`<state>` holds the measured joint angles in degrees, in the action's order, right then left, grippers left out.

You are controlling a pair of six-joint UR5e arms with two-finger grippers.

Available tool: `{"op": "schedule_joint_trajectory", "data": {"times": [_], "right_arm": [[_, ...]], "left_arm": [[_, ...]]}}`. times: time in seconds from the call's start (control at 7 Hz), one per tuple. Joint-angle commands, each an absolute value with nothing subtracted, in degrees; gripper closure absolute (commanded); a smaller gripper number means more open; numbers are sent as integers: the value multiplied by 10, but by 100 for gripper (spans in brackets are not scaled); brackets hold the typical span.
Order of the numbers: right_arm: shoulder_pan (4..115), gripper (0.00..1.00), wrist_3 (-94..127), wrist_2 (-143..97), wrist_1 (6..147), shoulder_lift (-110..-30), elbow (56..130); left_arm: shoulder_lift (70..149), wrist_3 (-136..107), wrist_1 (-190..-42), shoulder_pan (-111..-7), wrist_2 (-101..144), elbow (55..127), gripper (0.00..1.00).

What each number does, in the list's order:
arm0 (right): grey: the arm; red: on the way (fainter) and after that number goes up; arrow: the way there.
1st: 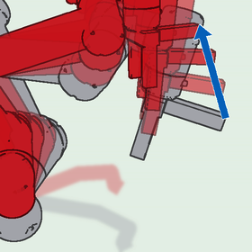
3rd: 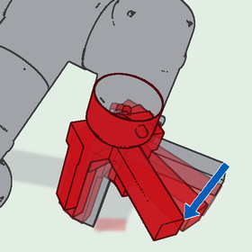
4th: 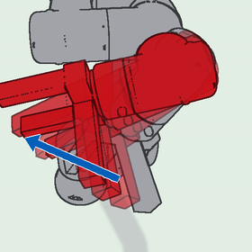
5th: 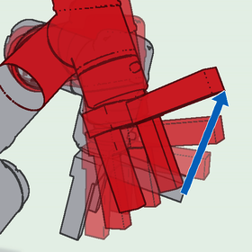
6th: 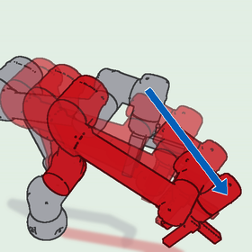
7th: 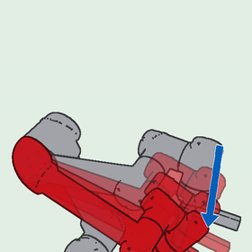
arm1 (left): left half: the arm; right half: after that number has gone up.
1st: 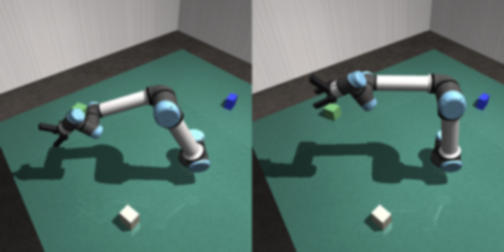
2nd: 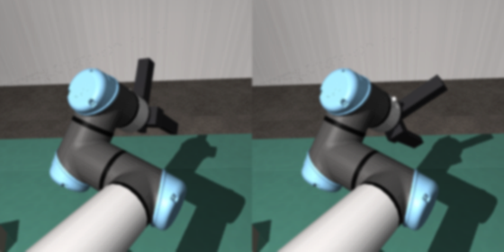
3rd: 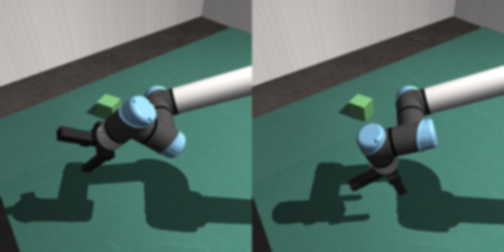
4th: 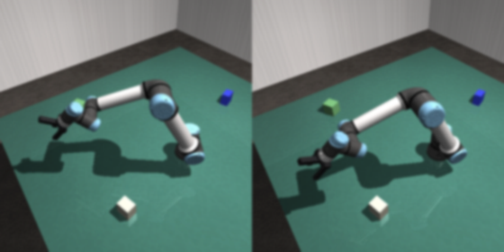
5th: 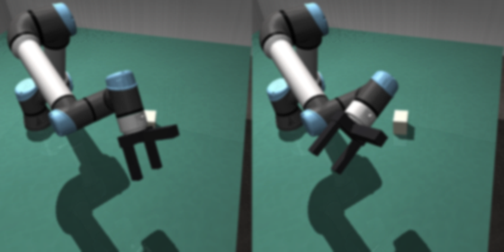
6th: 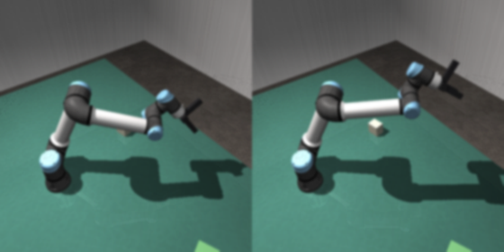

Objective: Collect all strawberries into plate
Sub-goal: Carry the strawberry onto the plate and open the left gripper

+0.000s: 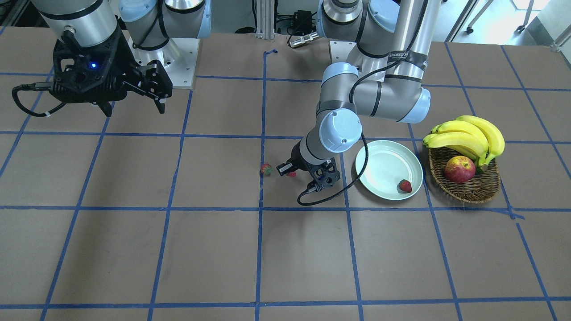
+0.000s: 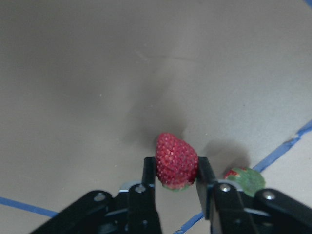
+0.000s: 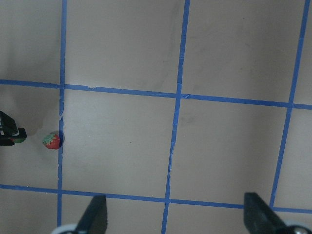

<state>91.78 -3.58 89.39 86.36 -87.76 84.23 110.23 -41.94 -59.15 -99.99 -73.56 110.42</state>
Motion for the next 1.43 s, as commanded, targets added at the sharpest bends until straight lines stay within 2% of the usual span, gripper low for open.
{"op": "schedule_joint_trajectory", "data": {"times": [0.0, 0.71, 1.0, 1.14, 1.29], "right_arm": [[917, 0, -35, 895, 865, -877, 843], [912, 0, -33, 892, 866, -876, 842], [912, 0, -33, 892, 861, -878, 842], [911, 0, -33, 891, 860, -879, 842], [912, 0, -33, 891, 860, -879, 843]], "left_arm": [[1088, -382, -628, -944, -783, 1064, 100], [1043, -66, -766, -767, -937, 1070, 100], [1044, -30, -768, -747, -938, 1105, 100], [1043, -30, -768, -747, -934, 1113, 89], [1043, -35, -768, -748, -929, 1112, 22]]}}
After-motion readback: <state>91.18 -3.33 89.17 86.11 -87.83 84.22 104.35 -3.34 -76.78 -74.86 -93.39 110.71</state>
